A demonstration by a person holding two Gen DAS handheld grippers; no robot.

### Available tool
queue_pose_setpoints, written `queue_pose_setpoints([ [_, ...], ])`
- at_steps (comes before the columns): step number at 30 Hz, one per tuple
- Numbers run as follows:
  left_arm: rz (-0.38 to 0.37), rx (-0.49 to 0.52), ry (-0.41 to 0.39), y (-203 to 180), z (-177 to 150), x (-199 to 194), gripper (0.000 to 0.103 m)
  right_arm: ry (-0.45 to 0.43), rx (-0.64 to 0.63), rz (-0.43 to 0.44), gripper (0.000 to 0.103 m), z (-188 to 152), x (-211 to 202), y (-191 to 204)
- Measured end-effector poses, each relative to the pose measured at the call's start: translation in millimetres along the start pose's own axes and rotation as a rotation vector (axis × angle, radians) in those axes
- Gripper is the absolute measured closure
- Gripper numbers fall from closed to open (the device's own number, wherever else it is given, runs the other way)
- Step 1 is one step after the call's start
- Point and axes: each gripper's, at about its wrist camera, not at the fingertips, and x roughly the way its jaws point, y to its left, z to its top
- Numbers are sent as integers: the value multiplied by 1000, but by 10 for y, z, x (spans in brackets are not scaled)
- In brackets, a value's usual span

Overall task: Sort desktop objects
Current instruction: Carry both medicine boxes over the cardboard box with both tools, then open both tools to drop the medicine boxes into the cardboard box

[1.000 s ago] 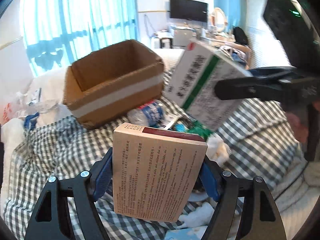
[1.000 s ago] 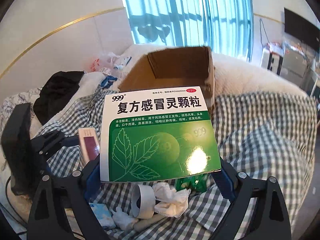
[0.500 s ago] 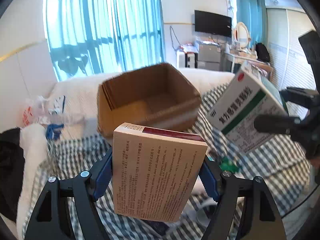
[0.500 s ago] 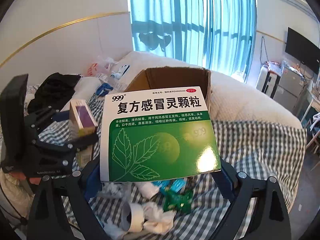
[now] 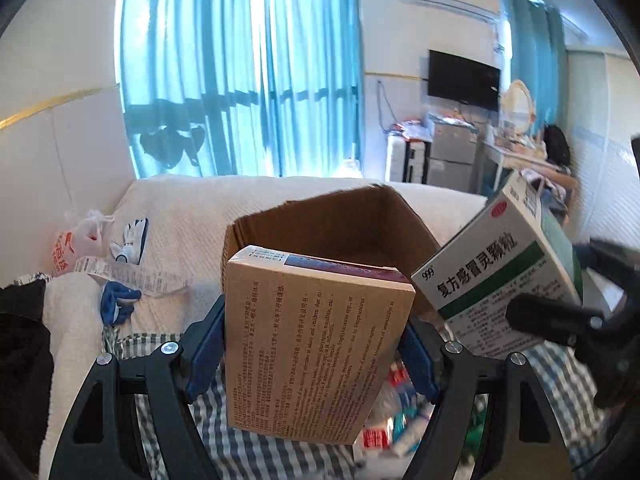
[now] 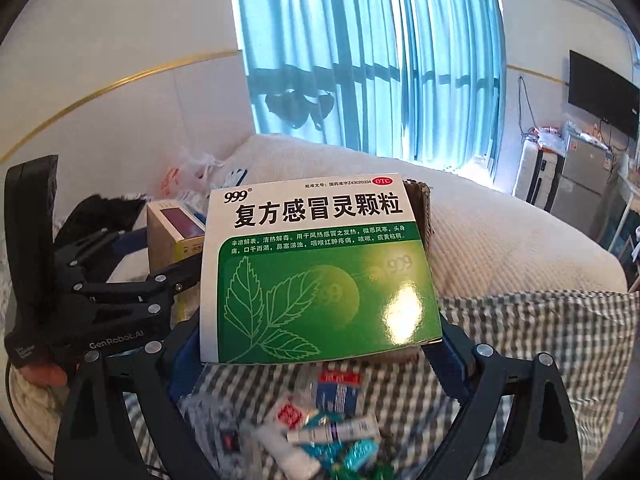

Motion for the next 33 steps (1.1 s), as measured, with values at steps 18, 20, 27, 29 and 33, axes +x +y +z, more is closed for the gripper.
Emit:
queue_pose_setpoints([
  [18,3,-73,91,188,48,1134,25,40,15,-52,10,-22,1112,-256],
  [20,-6,-81,99,195,7,1197,25,44,13,-59,10,-45,1154,-278],
  [27,17,-43,123,104,-60,1246,19,-5,36,-81,0,-30,1103,-302],
  [29,37,-33,113,93,-52,1195,4,-10,34,-91,0,1,1062,-276],
  [33,57,-39,86,86,-1,995,0,-13,47,-94,0,36,927,-243],
])
